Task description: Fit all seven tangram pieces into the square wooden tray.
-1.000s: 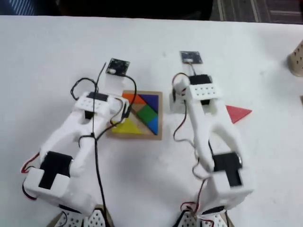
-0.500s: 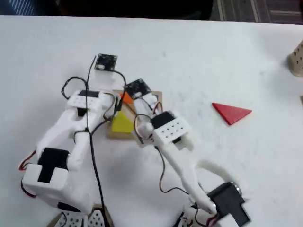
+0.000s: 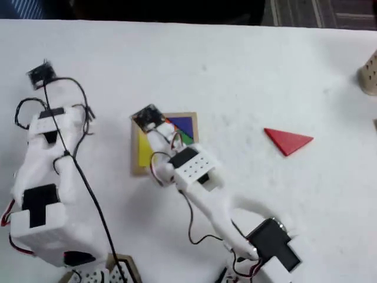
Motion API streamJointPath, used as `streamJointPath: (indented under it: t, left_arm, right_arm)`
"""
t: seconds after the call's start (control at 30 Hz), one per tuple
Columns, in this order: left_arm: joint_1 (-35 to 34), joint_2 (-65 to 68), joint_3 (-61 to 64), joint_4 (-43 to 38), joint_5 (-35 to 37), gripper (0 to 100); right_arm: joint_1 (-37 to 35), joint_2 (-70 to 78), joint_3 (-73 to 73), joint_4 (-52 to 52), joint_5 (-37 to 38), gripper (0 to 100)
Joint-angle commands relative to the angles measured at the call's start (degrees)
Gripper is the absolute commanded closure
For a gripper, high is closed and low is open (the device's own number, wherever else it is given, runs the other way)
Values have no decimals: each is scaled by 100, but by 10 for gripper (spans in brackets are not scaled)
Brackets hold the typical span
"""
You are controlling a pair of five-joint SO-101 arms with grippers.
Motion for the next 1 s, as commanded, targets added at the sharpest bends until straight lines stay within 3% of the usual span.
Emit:
streamJointPath:
  t: [0.0,0.13,0.3,0.57,0.97]
  left_arm:
    - [-171,-40,-334,-79,123,834]
    - [-189,-40,-325,-176,123,834]
    - [-189,-40,-325,-202,123,834]
    - [-171,-31,-325,-202,123,834]
    - [-171,-31,-290,-202,105,834]
  right_arm:
    - [-66,-4,-97,-497,9,754]
    - [-127,444,-299,-963,18,768]
    - [-312,1244,-1415,-31,659,720]
    - [-312,2325,-2954,1270,791,709]
    - [-303,3029,-3938,2273,1758,711]
